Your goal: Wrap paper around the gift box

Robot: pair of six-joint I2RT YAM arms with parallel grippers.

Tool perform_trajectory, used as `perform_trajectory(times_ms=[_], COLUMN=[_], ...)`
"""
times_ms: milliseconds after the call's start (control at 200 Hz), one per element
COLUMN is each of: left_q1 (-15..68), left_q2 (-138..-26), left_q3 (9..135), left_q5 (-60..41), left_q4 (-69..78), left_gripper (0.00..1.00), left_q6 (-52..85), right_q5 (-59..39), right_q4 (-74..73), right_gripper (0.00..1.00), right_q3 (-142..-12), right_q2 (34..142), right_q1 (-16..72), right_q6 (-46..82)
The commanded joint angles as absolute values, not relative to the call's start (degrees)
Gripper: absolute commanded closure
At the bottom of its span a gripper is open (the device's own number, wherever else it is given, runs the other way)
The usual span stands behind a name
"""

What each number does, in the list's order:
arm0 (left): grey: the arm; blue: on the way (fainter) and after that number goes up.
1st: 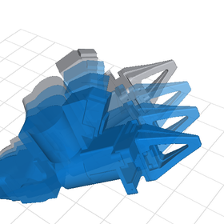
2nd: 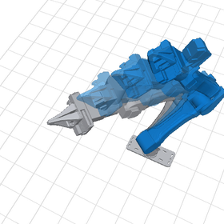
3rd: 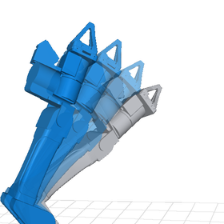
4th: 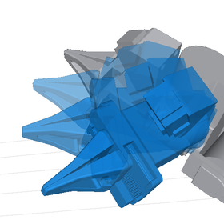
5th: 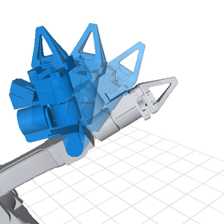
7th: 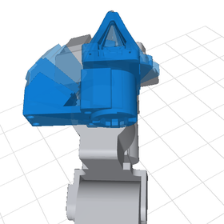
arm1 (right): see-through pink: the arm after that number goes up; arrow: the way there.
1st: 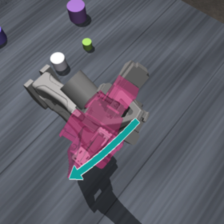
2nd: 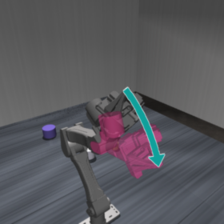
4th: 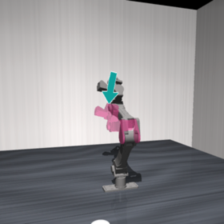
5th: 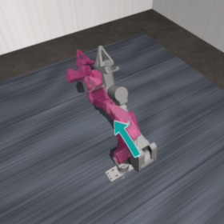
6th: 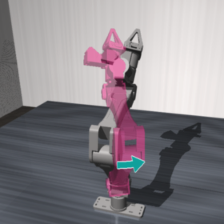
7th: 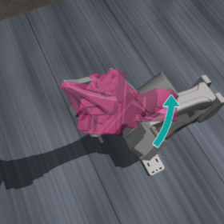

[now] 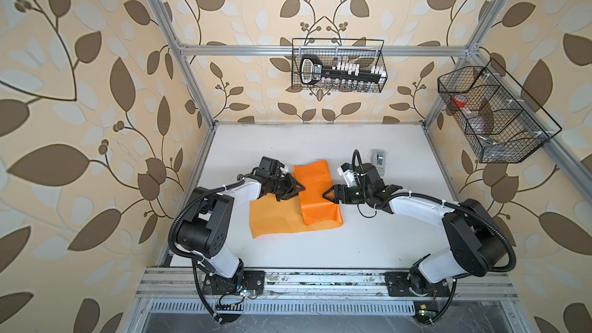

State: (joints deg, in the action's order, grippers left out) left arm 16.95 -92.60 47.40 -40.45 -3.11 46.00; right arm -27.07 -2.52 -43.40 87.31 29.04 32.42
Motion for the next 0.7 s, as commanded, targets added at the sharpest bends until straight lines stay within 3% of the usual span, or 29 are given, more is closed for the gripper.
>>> perform_trajectory(times_ms=[0, 695], left_q1=[17.45, 16.87], left_q2=[-93.03, -95.66], left_q3=[47.28, 51.06], left_q5=[-36.17, -34.09], left_q4=[-8.35, -11.36], left_gripper=[0.71, 0.75], left_q6=[44.70, 42.98], right_q5=[-24.79, -24.45], right_q4=[0.60, 2.81], right_gripper=[0.16, 0.20], right_q3=[-45.41, -53.96], right_q2=[87.83, 98.01], right_q1=[27.24, 28.37], right_q6=[29.15, 26.10])
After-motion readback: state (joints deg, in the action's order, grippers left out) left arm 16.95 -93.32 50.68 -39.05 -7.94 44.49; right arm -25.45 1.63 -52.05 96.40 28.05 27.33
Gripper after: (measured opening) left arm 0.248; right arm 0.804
